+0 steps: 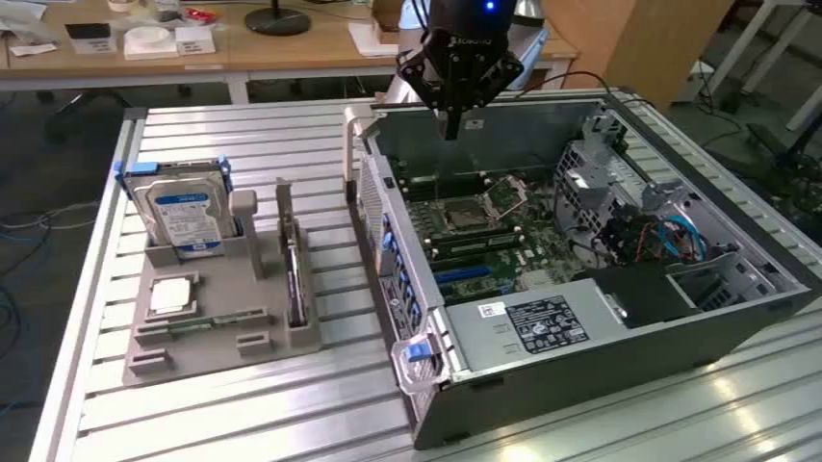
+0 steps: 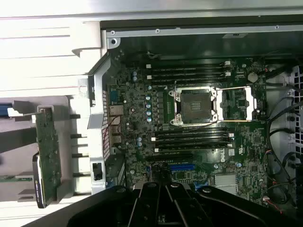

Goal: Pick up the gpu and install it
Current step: 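Reach for the gpu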

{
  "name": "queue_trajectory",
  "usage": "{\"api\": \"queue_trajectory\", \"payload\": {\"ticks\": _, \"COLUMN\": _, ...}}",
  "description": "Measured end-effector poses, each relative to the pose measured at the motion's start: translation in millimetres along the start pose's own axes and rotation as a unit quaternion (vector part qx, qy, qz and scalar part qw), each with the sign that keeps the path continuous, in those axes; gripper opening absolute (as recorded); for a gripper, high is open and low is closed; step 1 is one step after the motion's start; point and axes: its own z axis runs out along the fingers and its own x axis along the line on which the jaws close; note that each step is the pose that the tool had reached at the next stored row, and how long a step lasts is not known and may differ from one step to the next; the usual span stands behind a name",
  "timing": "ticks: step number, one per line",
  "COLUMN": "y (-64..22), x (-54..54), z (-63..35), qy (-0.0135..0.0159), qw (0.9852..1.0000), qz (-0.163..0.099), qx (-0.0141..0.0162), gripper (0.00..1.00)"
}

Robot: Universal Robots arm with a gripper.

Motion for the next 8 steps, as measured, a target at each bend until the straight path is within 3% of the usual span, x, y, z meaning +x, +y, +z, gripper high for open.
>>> {"api": "queue_trajectory", "payload": {"ticks": 8, "y": 0.0, "x": 0.0, "z": 0.0, "qy": 0.0, "qw": 1.0, "qz": 0.0, "qx": 0.0, "gripper": 0.11}}
